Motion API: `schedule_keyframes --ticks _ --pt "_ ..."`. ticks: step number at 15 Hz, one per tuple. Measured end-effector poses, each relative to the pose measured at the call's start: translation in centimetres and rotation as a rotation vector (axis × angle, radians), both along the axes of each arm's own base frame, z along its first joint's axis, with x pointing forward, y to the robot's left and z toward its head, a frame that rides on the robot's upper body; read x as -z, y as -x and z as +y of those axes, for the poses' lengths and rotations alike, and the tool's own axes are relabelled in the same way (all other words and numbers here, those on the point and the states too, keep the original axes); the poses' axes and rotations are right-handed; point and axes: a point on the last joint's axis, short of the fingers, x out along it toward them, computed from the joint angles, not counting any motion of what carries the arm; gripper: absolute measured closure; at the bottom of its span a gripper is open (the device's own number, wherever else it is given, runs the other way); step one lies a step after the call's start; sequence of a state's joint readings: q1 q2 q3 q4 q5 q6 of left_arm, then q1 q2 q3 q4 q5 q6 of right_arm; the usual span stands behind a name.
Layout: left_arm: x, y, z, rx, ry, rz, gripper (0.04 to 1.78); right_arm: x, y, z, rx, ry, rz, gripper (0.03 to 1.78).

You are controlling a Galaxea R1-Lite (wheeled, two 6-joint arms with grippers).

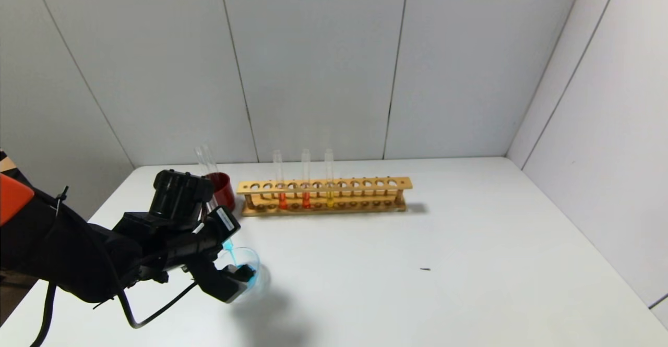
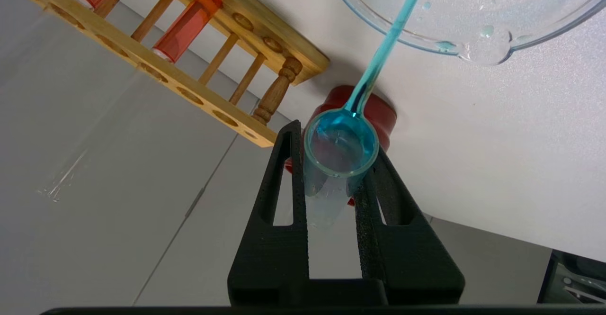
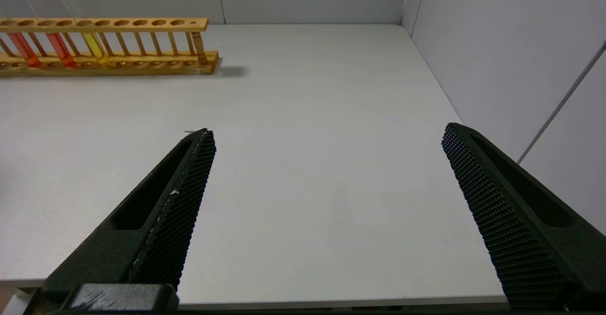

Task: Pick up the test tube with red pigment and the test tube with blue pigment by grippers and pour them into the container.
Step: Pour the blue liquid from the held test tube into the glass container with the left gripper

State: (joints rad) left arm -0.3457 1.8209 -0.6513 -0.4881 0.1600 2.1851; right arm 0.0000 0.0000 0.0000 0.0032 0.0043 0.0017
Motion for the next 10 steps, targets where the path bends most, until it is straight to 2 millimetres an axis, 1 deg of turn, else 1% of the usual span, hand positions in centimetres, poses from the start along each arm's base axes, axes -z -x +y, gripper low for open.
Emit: schedule_keyframes --ticks 4,7,10 --pt "-0.23 0.07 0.05 0.012 -0.019 -0.012 1.49 0.0 0.0 0.0 0.0 0.0 0.0 0.06" --pt "-0.59 0.17 0.07 0.059 -0.075 -0.034 1.49 0.0 0.0 0.0 0.0 0.0 0.0 0.06" --pt "-0.93 0.33 0.13 0.051 -0.087 -0.048 1.49 0.0 0.0 0.0 0.0 0.0 0.0 0.06"
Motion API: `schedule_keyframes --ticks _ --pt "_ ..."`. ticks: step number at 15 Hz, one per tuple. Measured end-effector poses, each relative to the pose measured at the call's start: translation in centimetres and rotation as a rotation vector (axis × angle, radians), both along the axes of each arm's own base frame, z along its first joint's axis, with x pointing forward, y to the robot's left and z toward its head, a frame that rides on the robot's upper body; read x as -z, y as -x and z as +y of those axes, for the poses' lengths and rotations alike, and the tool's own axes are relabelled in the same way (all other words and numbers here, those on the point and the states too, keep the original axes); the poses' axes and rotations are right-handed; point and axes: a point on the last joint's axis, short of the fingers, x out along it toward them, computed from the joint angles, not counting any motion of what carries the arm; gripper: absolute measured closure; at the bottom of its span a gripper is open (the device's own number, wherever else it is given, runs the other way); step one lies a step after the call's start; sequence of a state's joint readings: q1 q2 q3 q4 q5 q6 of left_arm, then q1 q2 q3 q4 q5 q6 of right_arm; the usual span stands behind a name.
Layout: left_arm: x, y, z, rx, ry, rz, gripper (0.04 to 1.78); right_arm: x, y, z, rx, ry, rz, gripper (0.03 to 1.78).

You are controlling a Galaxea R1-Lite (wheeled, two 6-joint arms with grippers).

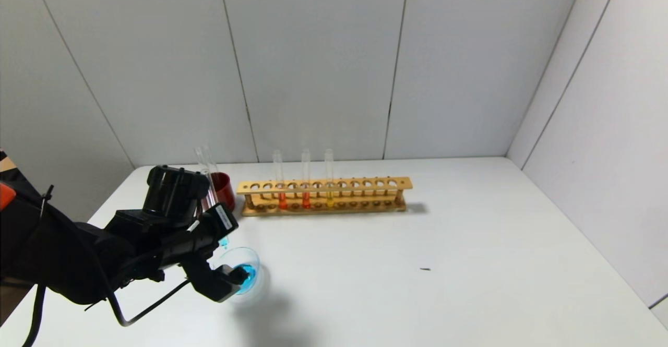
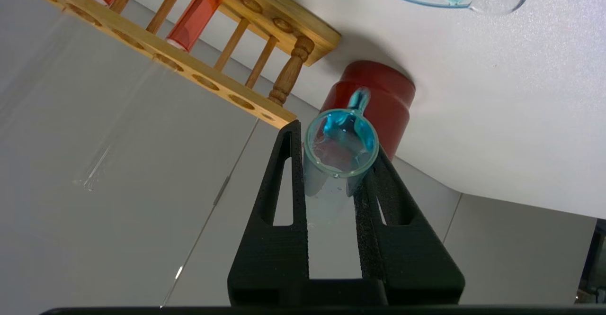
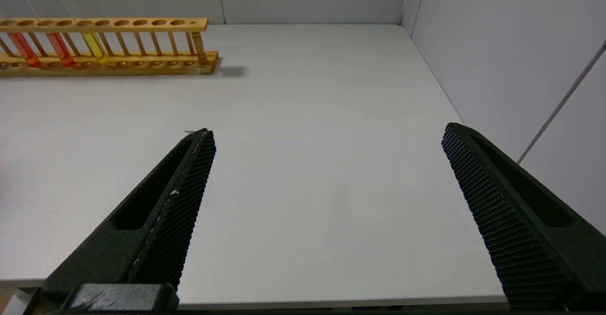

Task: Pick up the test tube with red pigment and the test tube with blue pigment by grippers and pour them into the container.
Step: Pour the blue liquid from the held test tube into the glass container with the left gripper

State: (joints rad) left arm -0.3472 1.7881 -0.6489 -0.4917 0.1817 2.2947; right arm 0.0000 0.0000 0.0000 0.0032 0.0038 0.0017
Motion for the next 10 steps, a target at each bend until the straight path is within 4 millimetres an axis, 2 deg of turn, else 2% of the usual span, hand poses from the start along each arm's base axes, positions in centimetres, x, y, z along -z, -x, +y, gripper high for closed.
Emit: schedule_keyframes --ticks 10 --pt "-1.4 0.9 -0.5 0.035 -0.07 -0.063 1.49 0.0 0.0 0.0 0.0 0.0 0.0 0.06"
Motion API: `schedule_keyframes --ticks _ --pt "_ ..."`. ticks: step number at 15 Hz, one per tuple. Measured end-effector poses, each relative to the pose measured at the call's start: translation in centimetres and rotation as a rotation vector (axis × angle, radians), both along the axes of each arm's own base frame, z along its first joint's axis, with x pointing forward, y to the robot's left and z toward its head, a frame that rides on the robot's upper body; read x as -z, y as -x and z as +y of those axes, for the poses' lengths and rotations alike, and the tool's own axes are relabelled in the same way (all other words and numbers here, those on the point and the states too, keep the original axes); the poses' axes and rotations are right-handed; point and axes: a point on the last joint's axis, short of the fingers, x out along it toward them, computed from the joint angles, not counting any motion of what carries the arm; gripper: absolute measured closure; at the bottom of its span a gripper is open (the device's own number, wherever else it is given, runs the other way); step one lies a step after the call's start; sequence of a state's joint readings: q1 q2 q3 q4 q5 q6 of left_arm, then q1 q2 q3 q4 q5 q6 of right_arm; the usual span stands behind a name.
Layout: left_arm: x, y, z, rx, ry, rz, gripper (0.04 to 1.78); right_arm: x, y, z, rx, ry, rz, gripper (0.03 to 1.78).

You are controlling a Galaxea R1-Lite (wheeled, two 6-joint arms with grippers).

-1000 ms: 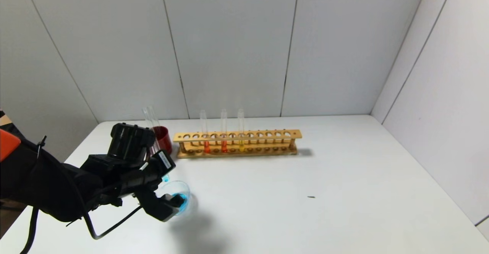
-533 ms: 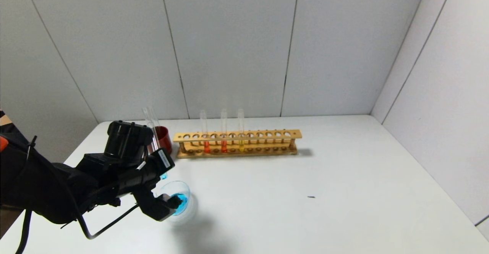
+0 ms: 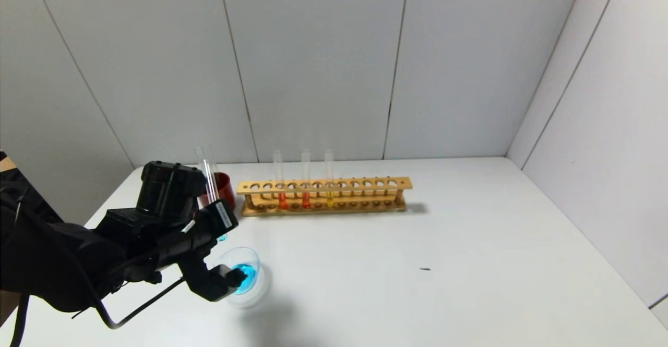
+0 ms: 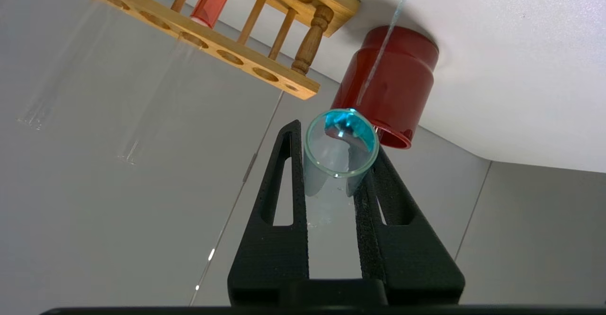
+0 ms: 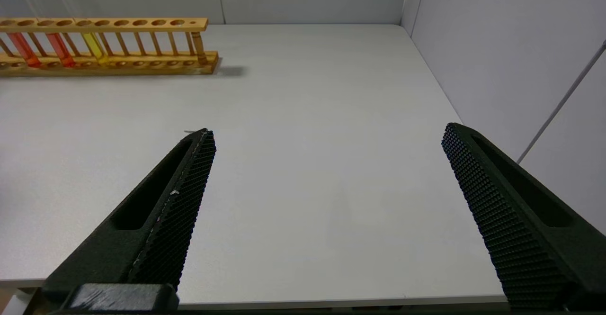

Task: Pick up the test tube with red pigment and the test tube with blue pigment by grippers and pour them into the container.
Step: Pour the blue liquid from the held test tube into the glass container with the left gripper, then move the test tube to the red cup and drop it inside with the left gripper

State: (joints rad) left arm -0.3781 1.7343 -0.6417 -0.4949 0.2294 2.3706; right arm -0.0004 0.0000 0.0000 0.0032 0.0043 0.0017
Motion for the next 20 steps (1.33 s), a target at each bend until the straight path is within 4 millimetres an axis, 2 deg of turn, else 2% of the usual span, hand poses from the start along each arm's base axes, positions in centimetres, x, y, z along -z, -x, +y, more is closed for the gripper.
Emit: schedule_keyframes --ticks 4,7,10,14,17,20 --pt "-0.7 0.4 0.2 -0.055 0.101 -0.014 1.49 0.0 0.0 0.0 0.0 0.0 0.0 0.06" --pt "-2.2 1.1 0.5 -0.186 0.344 -0.039 1.49 0.0 0.0 0.0 0.0 0.0 0.0 0.06" --pt "-6.0 1.9 1.2 -0.367 0.614 -0.163 1.49 0.0 0.0 0.0 0.0 0.0 0.0 0.06" --pt "-12.4 1.2 2.8 -0.648 1.011 -0.316 1.49 0.0 0.0 0.0 0.0 0.0 0.0 0.06" --pt "-15.9 0.7 4.4 -0.815 1.326 -0.261 1.49 0.0 0.0 0.0 0.0 0.0 0.0 0.06" --pt "-16.5 -0.5 6.1 -0.891 1.674 -0.061 1.49 0.0 0.0 0.0 0.0 0.0 0.0 0.06"
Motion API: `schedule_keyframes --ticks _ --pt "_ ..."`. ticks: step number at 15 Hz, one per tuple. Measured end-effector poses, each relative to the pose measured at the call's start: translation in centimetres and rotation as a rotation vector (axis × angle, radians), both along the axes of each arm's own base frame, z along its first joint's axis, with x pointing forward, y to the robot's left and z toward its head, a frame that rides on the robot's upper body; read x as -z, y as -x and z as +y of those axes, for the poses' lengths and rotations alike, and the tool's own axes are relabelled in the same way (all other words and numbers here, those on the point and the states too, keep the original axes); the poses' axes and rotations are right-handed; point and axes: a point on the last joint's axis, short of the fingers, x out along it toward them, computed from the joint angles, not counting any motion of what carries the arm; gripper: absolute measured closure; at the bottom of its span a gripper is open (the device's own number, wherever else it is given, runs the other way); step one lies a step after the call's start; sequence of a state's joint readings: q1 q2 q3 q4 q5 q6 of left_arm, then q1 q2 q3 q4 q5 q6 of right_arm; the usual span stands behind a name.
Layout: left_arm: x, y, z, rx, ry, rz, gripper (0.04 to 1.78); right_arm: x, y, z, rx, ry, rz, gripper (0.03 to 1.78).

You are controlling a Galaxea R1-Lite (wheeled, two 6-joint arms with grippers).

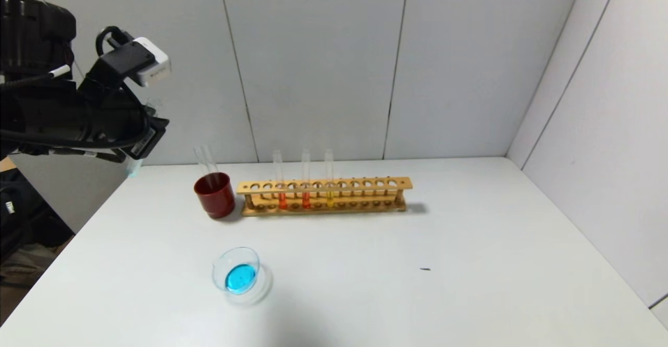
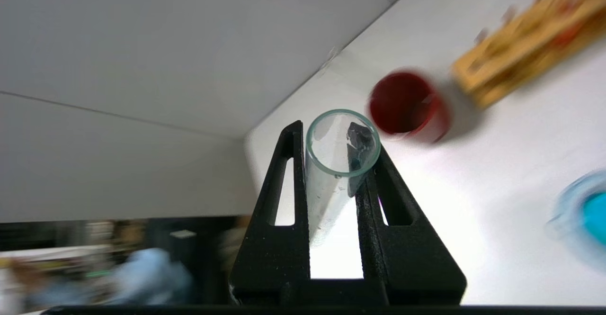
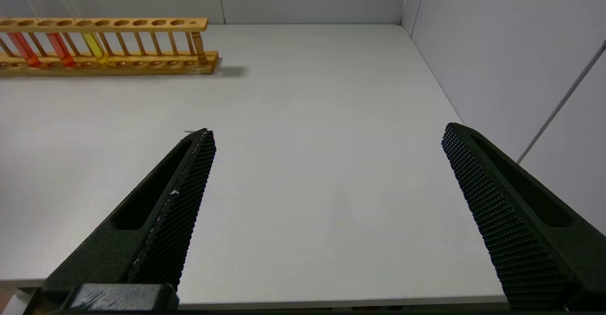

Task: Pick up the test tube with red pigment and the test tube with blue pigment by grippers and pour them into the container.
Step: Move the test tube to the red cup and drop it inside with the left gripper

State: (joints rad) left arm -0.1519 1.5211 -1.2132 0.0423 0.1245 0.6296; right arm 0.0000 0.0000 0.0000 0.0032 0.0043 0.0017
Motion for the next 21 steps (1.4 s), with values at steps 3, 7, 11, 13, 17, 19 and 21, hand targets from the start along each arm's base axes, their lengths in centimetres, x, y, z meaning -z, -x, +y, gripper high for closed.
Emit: schedule_keyframes --ticks 3,7,11,13,17,19,21 --pt "-0.6 -1.9 1.2 0.061 0.285 -0.094 1.49 0.0 0.0 0.0 0.0 0.0 0.0 0.06" --pt "0.2 -4.8 2.5 0.095 0.342 -0.236 1.49 0.0 0.0 0.0 0.0 0.0 0.0 0.06" --pt "3.5 -6.8 2.6 0.073 0.374 -0.182 1.49 0.0 0.0 0.0 0.0 0.0 0.0 0.06" --pt "4.8 -7.7 2.6 0.061 0.411 -0.169 1.49 0.0 0.0 0.0 0.0 0.0 0.0 0.06" --pt "7.4 -9.0 2.5 0.052 0.451 -0.16 1.49 0.0 0.0 0.0 0.0 0.0 0.0 0.06" --pt "8.7 -9.4 2.4 0.048 0.461 -0.142 1.49 0.0 0.0 0.0 0.0 0.0 0.0 0.06" --pt "10.1 -9.4 2.4 0.048 0.468 -0.098 1.49 0.0 0.0 0.0 0.0 0.0 0.0 0.06"
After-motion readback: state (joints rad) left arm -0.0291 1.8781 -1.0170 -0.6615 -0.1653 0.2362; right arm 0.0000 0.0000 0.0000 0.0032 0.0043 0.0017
